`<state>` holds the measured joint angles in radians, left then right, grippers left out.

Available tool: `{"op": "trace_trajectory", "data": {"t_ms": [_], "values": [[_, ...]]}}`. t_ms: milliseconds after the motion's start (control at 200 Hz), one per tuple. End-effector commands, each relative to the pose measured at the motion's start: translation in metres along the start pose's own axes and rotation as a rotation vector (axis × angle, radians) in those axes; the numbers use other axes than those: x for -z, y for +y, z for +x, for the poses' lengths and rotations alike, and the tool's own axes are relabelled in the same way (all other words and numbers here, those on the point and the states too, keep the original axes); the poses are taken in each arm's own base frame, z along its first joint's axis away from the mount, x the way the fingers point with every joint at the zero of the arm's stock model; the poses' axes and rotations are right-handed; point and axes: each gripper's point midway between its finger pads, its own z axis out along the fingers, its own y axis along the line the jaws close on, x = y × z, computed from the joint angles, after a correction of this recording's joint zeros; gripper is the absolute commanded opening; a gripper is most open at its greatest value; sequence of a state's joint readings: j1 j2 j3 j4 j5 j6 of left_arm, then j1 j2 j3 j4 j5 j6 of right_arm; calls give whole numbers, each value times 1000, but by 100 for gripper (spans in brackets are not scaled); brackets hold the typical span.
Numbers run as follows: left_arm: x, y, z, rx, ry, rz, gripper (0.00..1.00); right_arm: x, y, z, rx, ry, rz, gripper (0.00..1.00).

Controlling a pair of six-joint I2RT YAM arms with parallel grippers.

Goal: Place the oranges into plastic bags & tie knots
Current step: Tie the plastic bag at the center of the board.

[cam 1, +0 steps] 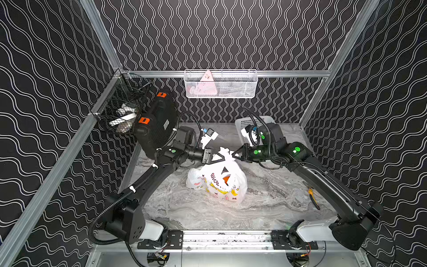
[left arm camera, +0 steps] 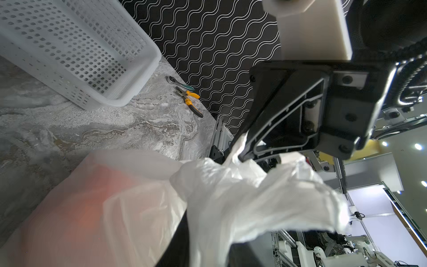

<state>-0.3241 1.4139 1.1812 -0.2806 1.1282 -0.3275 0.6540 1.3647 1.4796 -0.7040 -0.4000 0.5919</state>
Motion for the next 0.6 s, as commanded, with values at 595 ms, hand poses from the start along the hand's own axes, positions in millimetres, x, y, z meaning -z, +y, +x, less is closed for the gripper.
{"op": "trace_trajectory", "data": {"t_ms": [595], "values": [[10,-8,8,-93,8,-63,66,-11,-10,-31,-5,-62,100,0]]}}
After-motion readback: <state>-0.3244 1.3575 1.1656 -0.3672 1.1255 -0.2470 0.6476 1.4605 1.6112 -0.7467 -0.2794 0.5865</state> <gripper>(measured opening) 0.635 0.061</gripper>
